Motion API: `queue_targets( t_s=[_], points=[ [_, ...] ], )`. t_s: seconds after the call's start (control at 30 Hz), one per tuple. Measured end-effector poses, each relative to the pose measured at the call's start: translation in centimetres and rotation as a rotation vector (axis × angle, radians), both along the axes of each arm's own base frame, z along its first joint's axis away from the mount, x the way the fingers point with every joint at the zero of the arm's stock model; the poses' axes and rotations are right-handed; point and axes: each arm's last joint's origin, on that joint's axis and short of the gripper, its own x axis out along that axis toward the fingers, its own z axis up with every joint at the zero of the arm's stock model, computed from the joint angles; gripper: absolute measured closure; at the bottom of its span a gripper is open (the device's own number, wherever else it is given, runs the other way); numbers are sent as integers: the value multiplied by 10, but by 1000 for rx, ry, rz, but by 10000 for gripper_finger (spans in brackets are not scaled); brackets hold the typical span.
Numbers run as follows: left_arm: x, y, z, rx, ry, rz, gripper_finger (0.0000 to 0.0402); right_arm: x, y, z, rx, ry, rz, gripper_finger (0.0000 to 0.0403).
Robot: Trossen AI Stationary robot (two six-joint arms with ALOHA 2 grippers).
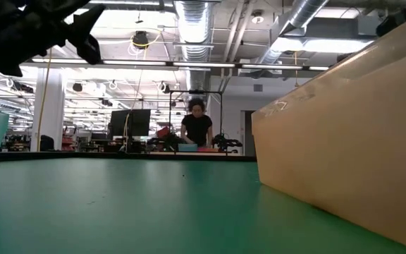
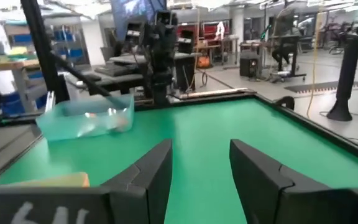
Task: Sort silverware by color (type)
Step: Return to Home Position
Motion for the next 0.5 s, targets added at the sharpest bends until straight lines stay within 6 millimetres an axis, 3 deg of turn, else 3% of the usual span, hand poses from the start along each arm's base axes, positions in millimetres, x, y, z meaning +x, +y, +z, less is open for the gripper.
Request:
queue_targets(
  t_s=[0.23,0.5],
  points=[
    [3,4,-6,-49,52,111,306,1,-3,-2,-9,20,-46,223],
    [8,6,-28,-124,281,127,306,1,-3,-2,-9,28,-50,223]
  ],
)
